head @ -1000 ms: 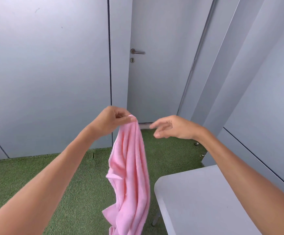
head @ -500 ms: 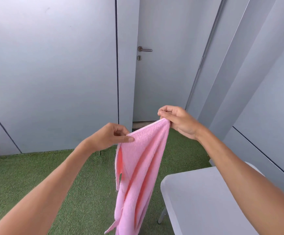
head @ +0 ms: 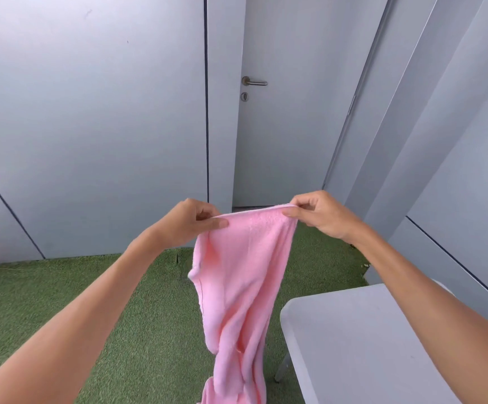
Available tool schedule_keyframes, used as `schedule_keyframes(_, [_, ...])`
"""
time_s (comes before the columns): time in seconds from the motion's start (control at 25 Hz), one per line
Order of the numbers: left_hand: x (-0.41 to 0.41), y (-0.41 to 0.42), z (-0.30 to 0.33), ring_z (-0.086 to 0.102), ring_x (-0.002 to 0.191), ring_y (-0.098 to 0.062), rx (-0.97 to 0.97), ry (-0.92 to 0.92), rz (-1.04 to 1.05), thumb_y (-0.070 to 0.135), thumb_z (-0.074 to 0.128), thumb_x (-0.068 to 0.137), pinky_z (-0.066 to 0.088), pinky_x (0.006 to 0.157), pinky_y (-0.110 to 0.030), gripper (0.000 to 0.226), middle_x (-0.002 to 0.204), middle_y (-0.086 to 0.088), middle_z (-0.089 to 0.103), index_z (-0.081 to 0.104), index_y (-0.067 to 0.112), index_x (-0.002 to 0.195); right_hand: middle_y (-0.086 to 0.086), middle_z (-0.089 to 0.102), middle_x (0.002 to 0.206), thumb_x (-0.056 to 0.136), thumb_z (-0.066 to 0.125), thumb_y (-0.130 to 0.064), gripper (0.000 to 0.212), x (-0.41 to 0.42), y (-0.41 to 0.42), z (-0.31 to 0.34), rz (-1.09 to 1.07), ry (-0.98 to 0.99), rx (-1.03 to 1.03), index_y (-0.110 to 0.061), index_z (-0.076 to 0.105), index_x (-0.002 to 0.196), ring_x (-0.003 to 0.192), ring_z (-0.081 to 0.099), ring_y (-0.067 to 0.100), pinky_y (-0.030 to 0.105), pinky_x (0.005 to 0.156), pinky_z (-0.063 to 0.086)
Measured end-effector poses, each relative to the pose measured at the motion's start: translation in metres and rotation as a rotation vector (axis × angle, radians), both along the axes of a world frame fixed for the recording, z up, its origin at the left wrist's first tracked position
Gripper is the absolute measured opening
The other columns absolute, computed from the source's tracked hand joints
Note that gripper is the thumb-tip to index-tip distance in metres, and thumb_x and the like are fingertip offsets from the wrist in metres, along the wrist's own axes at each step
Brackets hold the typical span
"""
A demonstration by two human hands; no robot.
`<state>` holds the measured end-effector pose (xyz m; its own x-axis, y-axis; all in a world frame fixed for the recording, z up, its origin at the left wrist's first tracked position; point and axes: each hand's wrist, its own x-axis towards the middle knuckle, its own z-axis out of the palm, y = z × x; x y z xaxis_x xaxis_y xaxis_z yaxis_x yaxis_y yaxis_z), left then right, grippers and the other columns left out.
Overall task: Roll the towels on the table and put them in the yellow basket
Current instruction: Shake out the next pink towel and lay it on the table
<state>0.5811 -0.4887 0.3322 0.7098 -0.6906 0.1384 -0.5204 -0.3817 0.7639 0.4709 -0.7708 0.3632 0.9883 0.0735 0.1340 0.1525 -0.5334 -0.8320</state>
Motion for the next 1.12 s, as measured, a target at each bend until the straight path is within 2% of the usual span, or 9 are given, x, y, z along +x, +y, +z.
schedule_keyframes(0.16, [-0.004,0.012,-0.002,0.036,0.059,-0.012,-0.094,0.058,0.088,0.045,0.063,0.086,0.028,0.058,-0.029,0.040,0.063,0.001,0.042,0.067,0.006,0.080,-0.010,0.064,0.079,0.084,0.062,-0.042,0.029,-0.005,-0.026,-0.009,-0.121,0.033,-0.108,-0.013,0.070,0.082,0.075,0.057,0.004,0.017,0.073,0.040])
schedule_keyframes(0.24, [-0.009,-0.007,0.018,0.042,0.063,-0.012,-0.139,0.033,0.040,0.036,0.064,0.090,0.033,0.060,-0.030,0.030,0.067,-0.002,0.050,0.068,0.007,0.082,-0.006,0.072,0.092,0.086,0.067,-0.033,0.021,0.001,0.001,-0.020,0.028,0.178,-0.049,-0.014,0.069,0.097,0.088,0.066,0.008,0.025,0.081,0.044])
schedule_keyframes(0.4, [-0.021,-0.038,0.040,0.058,0.070,-0.006,-0.074,-0.101,-0.054,0.026,0.069,0.087,0.049,0.071,-0.029,0.013,0.081,-0.003,0.071,0.073,0.014,0.085,0.006,0.066,0.122,0.085,0.072,-0.019,0.045,0.018,0.057,-0.018,0.226,0.190,0.139,-0.013,0.057,0.127,0.116,0.061,0.020,0.036,0.101,0.046])
schedule_keyframes(0.56, [-0.013,-0.024,0.020,0.058,0.070,-0.015,-0.231,0.083,0.036,0.030,0.077,0.079,0.051,0.066,-0.038,0.028,0.076,-0.015,0.066,0.069,0.005,0.088,0.016,0.070,0.095,0.088,0.069,-0.024,0.027,0.024,0.050,-0.007,0.140,0.098,0.140,0.001,0.065,0.099,0.085,0.062,0.021,0.044,0.081,0.048])
schedule_keyframes(0.64, [-0.022,-0.019,-0.005,0.061,0.081,-0.021,-0.330,0.300,0.017,0.026,0.074,0.080,0.056,0.081,-0.045,0.039,0.087,-0.021,0.065,0.062,-0.007,0.096,0.013,0.069,0.086,0.086,0.070,-0.027,0.029,0.024,0.047,0.001,0.054,0.038,0.175,0.000,0.065,0.093,0.078,0.060,0.019,0.038,0.075,0.046])
schedule_keyframes(0.72, [-0.031,-0.016,-0.031,0.058,0.087,-0.021,-0.328,0.387,-0.012,0.032,0.073,0.081,0.050,0.091,-0.046,0.041,0.091,-0.015,0.063,0.063,-0.006,0.096,0.012,0.071,0.084,0.086,0.070,-0.023,0.024,0.022,0.044,0.010,0.045,0.022,0.169,0.000,0.066,0.095,0.076,0.063,0.017,0.032,0.072,0.048])
schedule_keyframes(0.84, [-0.028,-0.013,-0.043,0.048,0.083,-0.022,-0.387,0.397,0.003,0.042,0.073,0.082,0.038,0.081,-0.042,0.042,0.086,-0.013,0.057,0.065,0.002,0.092,0.007,0.072,0.077,0.085,0.070,-0.015,0.021,0.016,0.035,0.016,0.081,0.143,0.040,-0.004,0.066,0.102,0.071,0.065,0.015,0.035,0.071,0.052])
schedule_keyframes(0.96, [-0.025,-0.015,-0.027,0.046,0.068,-0.019,-0.282,0.277,-0.024,0.046,0.071,0.081,0.035,0.065,-0.035,0.039,0.072,-0.010,0.056,0.067,0.008,0.084,0.007,0.070,0.072,0.084,0.072,-0.014,0.020,0.010,0.040,0.012,0.161,0.266,-0.084,-0.005,0.067,0.101,0.070,0.067,0.020,0.039,0.070,0.058])
schedule_keyframes(1.12, [-0.030,-0.018,-0.027,0.033,0.061,-0.019,-0.214,0.207,-0.076,0.043,0.068,0.084,0.022,0.057,-0.034,0.036,0.065,-0.007,0.042,0.066,0.007,0.080,0.008,0.070,0.071,0.084,0.073,-0.020,0.016,0.008,0.038,0.018,0.141,0.190,-0.193,-0.006,0.069,0.090,0.064,0.061,0.012,0.022,0.063,0.050])
